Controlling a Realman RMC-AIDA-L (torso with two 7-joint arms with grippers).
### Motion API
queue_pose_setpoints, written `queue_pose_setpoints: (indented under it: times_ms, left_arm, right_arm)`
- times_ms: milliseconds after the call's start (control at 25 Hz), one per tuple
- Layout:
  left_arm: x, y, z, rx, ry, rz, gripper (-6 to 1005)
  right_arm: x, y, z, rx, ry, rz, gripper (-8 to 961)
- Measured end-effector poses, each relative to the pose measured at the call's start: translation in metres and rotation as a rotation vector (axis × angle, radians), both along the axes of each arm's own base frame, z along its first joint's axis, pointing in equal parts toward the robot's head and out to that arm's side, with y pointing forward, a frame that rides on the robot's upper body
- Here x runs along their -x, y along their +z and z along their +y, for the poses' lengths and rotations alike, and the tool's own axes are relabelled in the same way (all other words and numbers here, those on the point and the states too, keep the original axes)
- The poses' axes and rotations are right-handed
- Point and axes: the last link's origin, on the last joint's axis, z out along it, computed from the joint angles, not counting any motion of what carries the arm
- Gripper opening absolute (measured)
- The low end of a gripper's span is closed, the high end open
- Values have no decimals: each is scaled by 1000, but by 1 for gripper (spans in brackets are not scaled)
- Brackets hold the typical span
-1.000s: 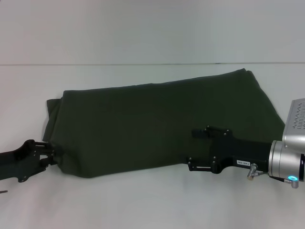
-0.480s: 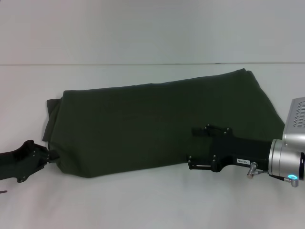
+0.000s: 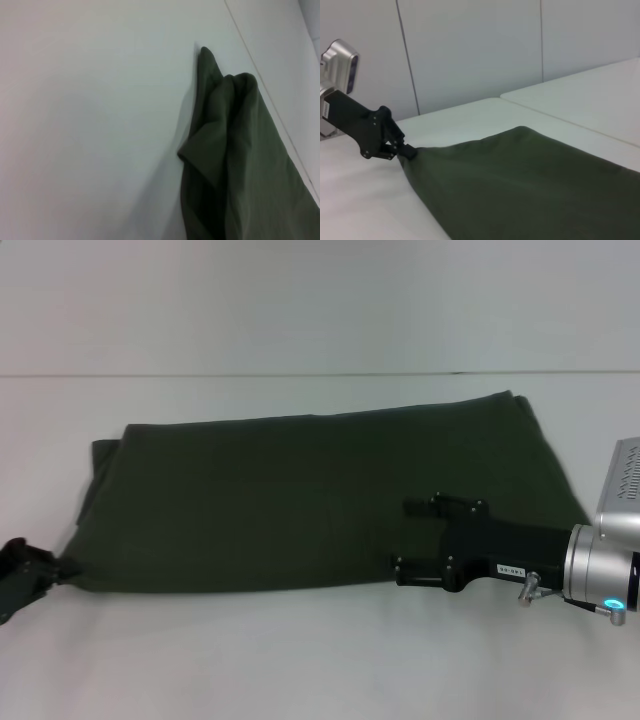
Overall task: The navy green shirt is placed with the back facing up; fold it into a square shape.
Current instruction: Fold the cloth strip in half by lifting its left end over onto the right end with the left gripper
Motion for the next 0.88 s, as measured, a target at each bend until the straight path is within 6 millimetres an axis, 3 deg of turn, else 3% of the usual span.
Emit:
queue_pose_setpoints:
  times_ms: [640,880]
  left_arm:
    - [29,52,-17,-119,61,88,7]
    - [12,53,-5,-115,-10,34,8]
  right_arm:
    - [0,1,6,-31,-28,6,916]
    - [-10,0,6,-48,-75,-15,915]
